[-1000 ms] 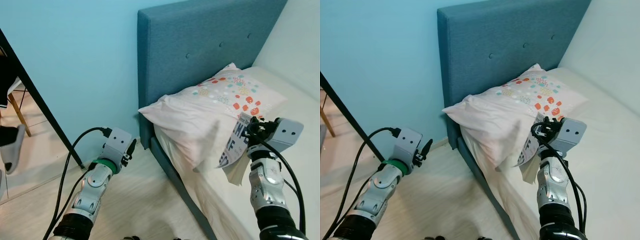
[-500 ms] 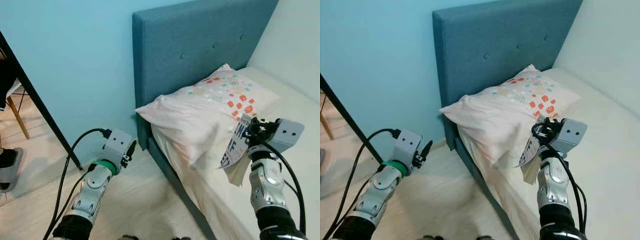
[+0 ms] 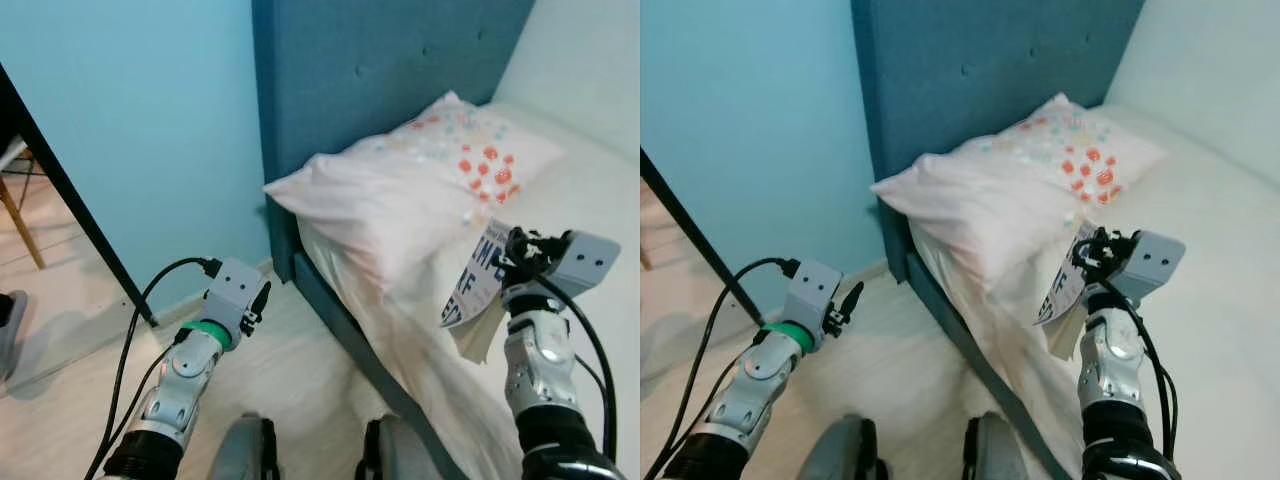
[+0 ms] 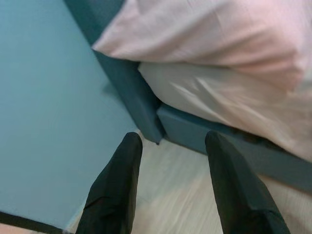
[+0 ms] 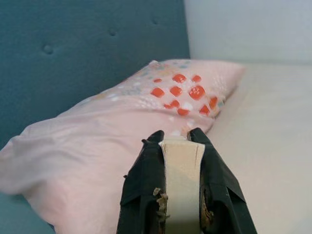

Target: Clean up the room

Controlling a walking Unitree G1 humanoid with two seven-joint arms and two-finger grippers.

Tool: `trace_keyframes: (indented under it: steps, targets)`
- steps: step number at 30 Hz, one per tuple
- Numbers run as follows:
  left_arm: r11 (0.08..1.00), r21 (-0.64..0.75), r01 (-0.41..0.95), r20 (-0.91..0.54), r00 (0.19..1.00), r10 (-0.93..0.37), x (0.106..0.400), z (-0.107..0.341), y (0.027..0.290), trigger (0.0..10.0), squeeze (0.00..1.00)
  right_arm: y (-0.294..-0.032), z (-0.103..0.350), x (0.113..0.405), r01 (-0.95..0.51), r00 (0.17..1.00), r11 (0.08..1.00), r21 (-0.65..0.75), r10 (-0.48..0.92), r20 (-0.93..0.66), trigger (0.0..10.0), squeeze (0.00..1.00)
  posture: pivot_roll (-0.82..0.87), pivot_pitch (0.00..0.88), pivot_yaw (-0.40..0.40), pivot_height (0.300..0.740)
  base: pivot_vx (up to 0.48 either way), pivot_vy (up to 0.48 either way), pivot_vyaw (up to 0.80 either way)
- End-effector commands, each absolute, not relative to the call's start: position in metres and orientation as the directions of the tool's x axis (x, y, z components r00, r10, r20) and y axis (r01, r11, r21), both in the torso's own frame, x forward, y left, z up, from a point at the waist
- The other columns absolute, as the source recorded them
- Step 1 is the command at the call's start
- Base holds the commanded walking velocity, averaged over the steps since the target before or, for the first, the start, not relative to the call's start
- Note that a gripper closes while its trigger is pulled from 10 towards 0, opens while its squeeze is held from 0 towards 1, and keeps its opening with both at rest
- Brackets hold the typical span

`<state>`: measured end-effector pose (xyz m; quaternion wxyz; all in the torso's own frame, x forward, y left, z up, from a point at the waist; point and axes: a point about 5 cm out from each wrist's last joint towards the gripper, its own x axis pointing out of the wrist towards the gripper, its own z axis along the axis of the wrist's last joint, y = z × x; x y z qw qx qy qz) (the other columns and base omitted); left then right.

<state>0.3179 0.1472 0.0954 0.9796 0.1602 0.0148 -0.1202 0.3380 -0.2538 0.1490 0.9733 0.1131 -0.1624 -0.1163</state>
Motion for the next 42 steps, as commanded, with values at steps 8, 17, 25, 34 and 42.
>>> trace_keyframes:
  steps: [8,17,25,34,42]
  targets:
    - [0.914,0.317,0.252,-0.093,0.968,-0.235,0.311,0.091,0.149,10.0,0.0,-0.237,0.194,0.363,-0.206,0.909,0.835,0.51,-0.03,0.416,10.0,0.0,0.05,0.129,0.038,0.567,0.0,0.0,-0.1]
    - [0.914,0.324,0.244,-0.095,0.97,-0.225,0.306,0.092,0.155,10.0,0.0,-0.243,0.225,0.372,-0.315,0.862,0.788,0.529,0.004,0.507,10.0,0.0,0.08,0.16,0.042,0.567,0.0,0.0,0.0]
    - [0.905,0.341,0.254,-0.111,0.967,-0.23,0.297,0.092,0.161,10.0,0.0,-0.25,0.225,0.378,-0.352,0.866,0.731,0.584,0.018,0.499,10.0,0.0,0.11,0.21,0.051,0.567,0.0,0.0,0.0]
    - [0.901,0.352,0.253,-0.119,0.967,-0.225,0.288,0.094,0.167,10.0,0.0,-0.252,0.215,0.382,-0.357,0.888,0.672,0.649,0.029,0.459,10.0,0.0,0.16,0.27,0.052,0.567,0.0,0.0,0.0]
    - [0.895,0.368,0.253,-0.131,0.967,-0.219,0.28,0.098,0.174,10.0,0.0,-0.265,0.19,0.377,-0.266,0.933,0.644,0.718,-0.014,0.359,10.0,0.0,0.2,0.303,0.076,0.567,0.0,0.0,0.0]
